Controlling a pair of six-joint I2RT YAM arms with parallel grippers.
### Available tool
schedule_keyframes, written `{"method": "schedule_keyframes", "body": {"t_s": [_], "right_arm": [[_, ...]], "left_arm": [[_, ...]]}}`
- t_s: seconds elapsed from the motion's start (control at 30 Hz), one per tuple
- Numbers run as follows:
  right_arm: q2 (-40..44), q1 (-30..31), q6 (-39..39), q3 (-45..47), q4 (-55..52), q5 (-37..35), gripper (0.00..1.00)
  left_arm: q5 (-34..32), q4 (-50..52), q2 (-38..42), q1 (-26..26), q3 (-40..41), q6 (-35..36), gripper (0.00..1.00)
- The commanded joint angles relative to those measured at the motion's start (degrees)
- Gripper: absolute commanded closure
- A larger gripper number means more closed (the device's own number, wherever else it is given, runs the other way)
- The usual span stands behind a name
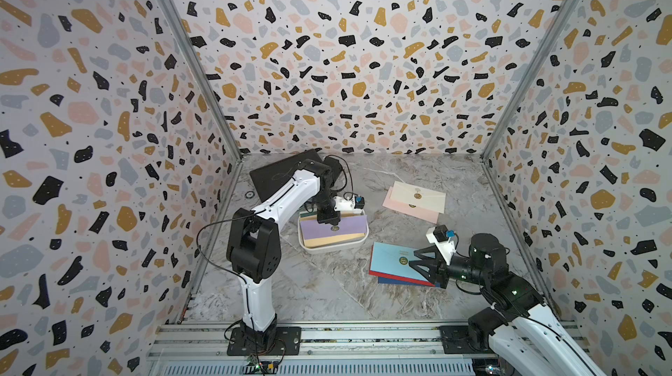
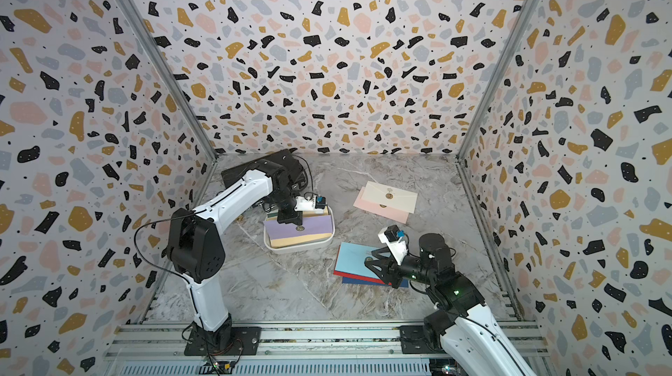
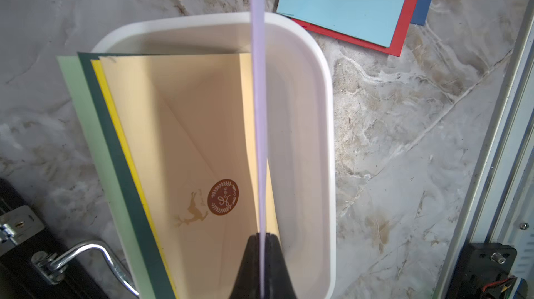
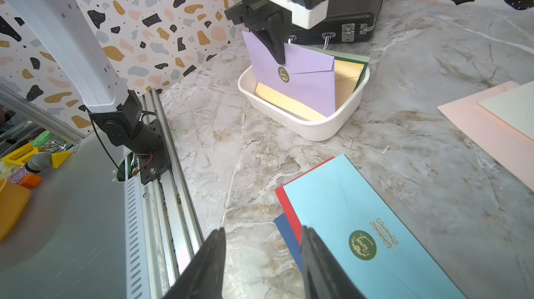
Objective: Put the sealed envelopes into the storage box
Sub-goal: Place the envelope in the storage box.
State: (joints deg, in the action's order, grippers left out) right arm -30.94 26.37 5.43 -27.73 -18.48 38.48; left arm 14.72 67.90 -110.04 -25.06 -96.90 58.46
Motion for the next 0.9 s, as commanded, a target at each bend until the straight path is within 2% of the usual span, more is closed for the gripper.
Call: {"method": "schedule_keyframes", "body": {"t_s": [0.0,0.17,0.33,0.37,0.4,0.43,0.53,0.57,0.6,0.77,0.87], "right_arm": [[0.75,0.26,0.42,0.17,-0.01,-0.93,0.52],[0.45,0.28,0.93,0.50,0.75,-1.54,0.52],[0.03,0.28,2.17,0.60,0.74,-2.48,0.51],[-0.23,0.33,2.51,0.52,0.73,-2.36,0.51],[-0.50,0.28,2.69,0.43,0.80,-2.32,0.51],[-0.76,0.29,2.97,0.45,0.88,-2.42,0.51],[-1.38,0.31,3.30,0.41,1.41,-2.80,0.51],[-1.47,0.34,3.36,0.45,1.44,-2.89,0.51],[-1.57,0.30,3.43,0.45,1.36,-2.91,0.51],[-1.41,0.35,3.52,0.30,0.52,-3.49,0.51],[-1.49,0.28,3.59,0.02,0.15,-4.48,0.51]], "left_arm": [[1.81,0.23,-0.26,1.39,-1.02,0.89,1.00],[1.80,0.51,-1.13,1.41,-0.34,1.86,1.00],[0.86,-5.57,1.16,1.42,2.18,-1.17,1.00],[0.66,-6.32,2.14,1.50,2.95,-1.25,0.92],[0.25,-7.24,3.13,1.47,3.38,-1.61,0.78],[-0.36,-8.37,3.98,1.58,3.77,-2.51,0.58],[-0.22,-8.12,6.30,1.56,3.82,-3.10,0.53],[-0.84,-8.50,7.08,1.59,3.89,-4.05,0.35],[-1.57,-8.84,8.02,1.68,3.91,-4.82,0.01],[-7.92,-18.50,15.65,1.77,7.53,-12.40,0.01],[-12.52,-28.42,21.73,1.72,11.40,-19.87,0.01]]}}
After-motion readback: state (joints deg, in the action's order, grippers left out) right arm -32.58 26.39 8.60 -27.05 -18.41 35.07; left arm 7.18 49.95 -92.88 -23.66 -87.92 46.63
